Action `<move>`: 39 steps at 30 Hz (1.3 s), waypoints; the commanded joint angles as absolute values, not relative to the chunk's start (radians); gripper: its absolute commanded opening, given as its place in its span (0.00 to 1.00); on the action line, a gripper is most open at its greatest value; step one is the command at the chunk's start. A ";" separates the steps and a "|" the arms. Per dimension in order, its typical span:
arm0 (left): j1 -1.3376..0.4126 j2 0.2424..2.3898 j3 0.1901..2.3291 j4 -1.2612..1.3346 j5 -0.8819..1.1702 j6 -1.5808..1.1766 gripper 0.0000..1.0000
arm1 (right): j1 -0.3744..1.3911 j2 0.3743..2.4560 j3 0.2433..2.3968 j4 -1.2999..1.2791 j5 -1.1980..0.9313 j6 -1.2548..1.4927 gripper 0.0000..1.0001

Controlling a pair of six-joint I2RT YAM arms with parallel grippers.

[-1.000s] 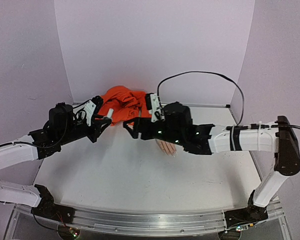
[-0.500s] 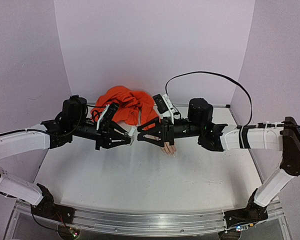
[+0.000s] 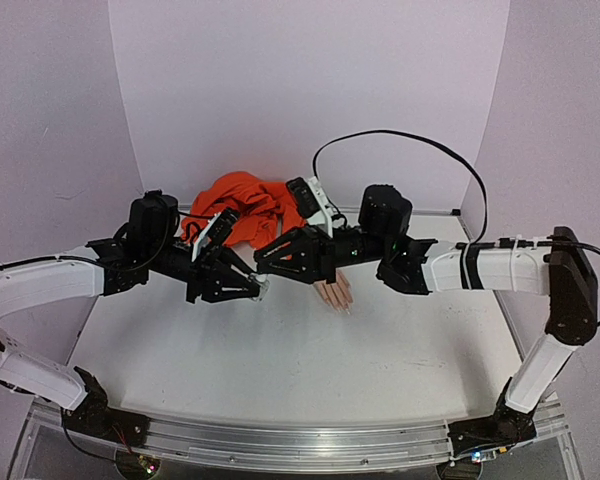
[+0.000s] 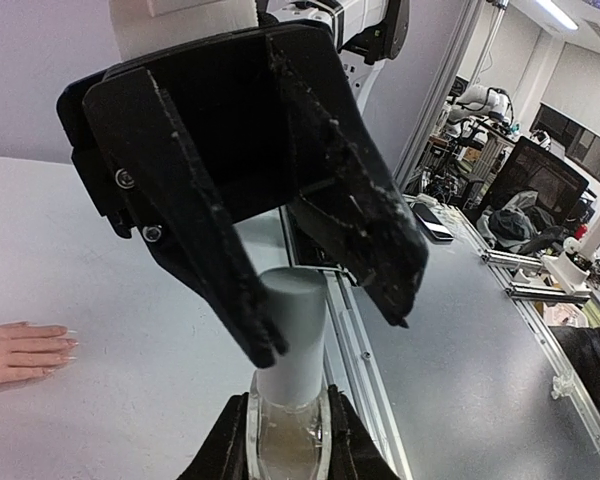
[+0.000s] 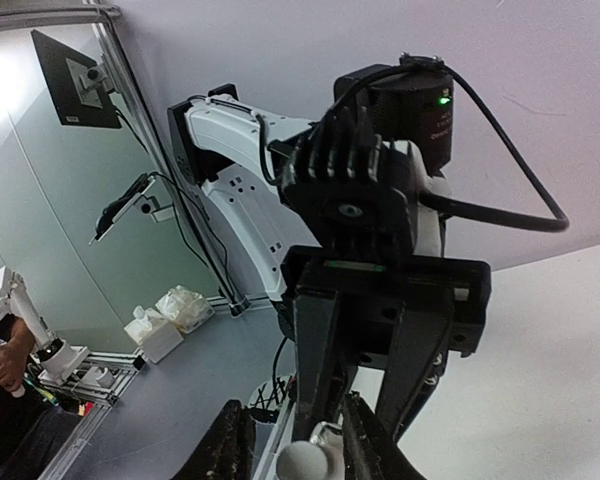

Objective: Paint the nails

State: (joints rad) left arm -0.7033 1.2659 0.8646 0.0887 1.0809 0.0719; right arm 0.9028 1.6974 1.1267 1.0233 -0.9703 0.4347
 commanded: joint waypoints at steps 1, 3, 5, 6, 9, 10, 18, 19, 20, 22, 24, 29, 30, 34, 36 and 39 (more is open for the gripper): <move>-0.707 1.265 0.921 0.141 1.107 0.058 0.00 | 0.925 1.718 1.199 1.091 -1.022 0.433 0.27; -0.707 1.260 0.921 0.141 1.098 0.060 0.00 | 0.932 1.725 1.203 1.088 -1.025 0.429 0.25; -0.707 1.254 0.918 0.141 1.095 0.063 0.00 | 0.934 1.727 1.200 1.086 -1.019 0.425 0.22; -0.707 1.254 0.917 0.142 1.093 0.064 0.00 | 0.935 1.726 1.198 1.086 -1.013 0.425 0.19; -0.706 1.245 0.916 0.141 1.079 0.067 0.00 | 0.936 1.719 1.189 1.085 -0.985 0.421 0.08; -0.706 1.241 0.914 0.141 1.069 0.069 0.00 | 0.937 1.717 1.188 1.083 -0.976 0.418 0.05; -0.704 1.124 0.849 0.143 0.597 0.090 0.00 | 0.993 1.729 1.175 1.044 -0.704 0.415 0.00; -0.704 1.104 0.836 0.144 0.483 0.095 0.00 | 1.008 1.732 1.175 1.035 -0.599 0.439 0.00; -0.704 1.087 0.824 0.147 0.374 0.101 0.00 | 1.027 1.740 1.180 1.023 -0.471 0.476 0.00; -0.704 1.056 0.803 0.150 0.147 0.118 0.00 | 1.089 1.765 1.227 0.914 -0.158 0.555 0.00; -0.704 1.039 0.789 0.149 0.003 0.136 0.00 | 1.173 1.818 1.342 0.720 0.180 0.618 0.00; -0.706 1.028 0.780 0.147 -0.040 0.161 0.00 | 1.283 1.933 1.562 0.510 0.481 0.811 0.00; -0.706 1.028 0.780 0.147 -0.027 0.165 0.00 | 1.289 1.939 1.582 0.505 0.498 0.815 0.00; -0.706 1.026 0.779 0.146 0.035 0.166 0.00 | 1.288 1.921 1.596 0.524 0.478 0.755 0.00; -0.706 1.029 0.780 0.145 0.061 0.167 0.00 | 1.279 1.886 1.570 0.549 0.451 0.682 0.15; -0.706 1.032 0.784 0.139 0.103 0.160 0.00 | 1.240 1.787 1.481 0.570 0.396 0.581 0.45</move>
State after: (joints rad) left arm -0.7338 1.0412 0.7544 0.0219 0.1631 0.1825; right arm 1.2118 1.9320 1.5558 0.5758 0.4873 0.7082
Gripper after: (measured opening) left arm 0.220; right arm 0.236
